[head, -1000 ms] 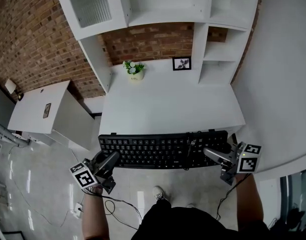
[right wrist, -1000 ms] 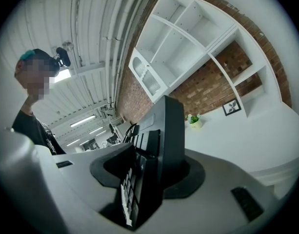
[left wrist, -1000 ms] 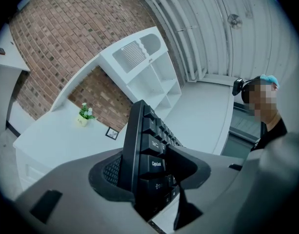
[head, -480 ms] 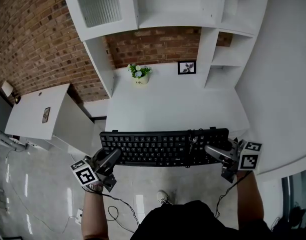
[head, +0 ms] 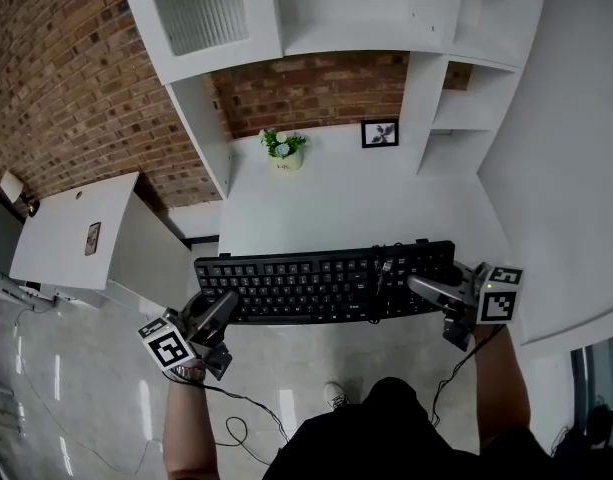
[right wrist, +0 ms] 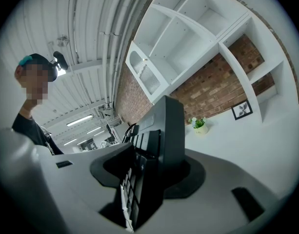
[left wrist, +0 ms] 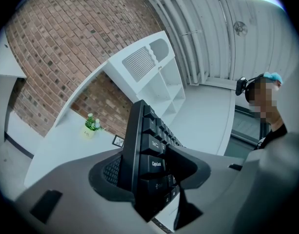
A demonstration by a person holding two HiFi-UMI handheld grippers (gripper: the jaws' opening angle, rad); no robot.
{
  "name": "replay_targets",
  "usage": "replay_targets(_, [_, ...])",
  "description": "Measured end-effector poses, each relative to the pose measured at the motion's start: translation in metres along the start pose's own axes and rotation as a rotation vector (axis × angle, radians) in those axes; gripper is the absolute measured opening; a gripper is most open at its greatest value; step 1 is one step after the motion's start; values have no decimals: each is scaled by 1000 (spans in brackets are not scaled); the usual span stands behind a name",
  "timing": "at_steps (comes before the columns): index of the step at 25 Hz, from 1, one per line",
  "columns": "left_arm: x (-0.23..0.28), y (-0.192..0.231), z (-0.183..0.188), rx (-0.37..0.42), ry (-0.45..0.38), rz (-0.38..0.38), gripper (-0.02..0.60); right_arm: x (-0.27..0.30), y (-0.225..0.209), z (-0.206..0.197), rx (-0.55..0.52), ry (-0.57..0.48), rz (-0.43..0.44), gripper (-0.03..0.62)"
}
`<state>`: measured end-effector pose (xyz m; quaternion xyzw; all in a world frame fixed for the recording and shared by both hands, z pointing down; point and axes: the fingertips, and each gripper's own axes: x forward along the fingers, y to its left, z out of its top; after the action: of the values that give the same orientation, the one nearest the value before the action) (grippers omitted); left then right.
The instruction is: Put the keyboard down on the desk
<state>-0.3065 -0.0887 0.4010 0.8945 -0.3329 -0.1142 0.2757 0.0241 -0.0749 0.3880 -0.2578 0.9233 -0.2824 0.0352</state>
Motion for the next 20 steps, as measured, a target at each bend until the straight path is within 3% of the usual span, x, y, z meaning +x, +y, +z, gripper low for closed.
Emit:
replay_targets(13, [10, 48, 34, -15, 4, 13, 244, 53, -22, 21, 23, 17, -6, 199])
replay_targets(20, [32, 83, 45, -24, 12, 32, 242, 82, -57, 32, 38, 25, 3, 199])
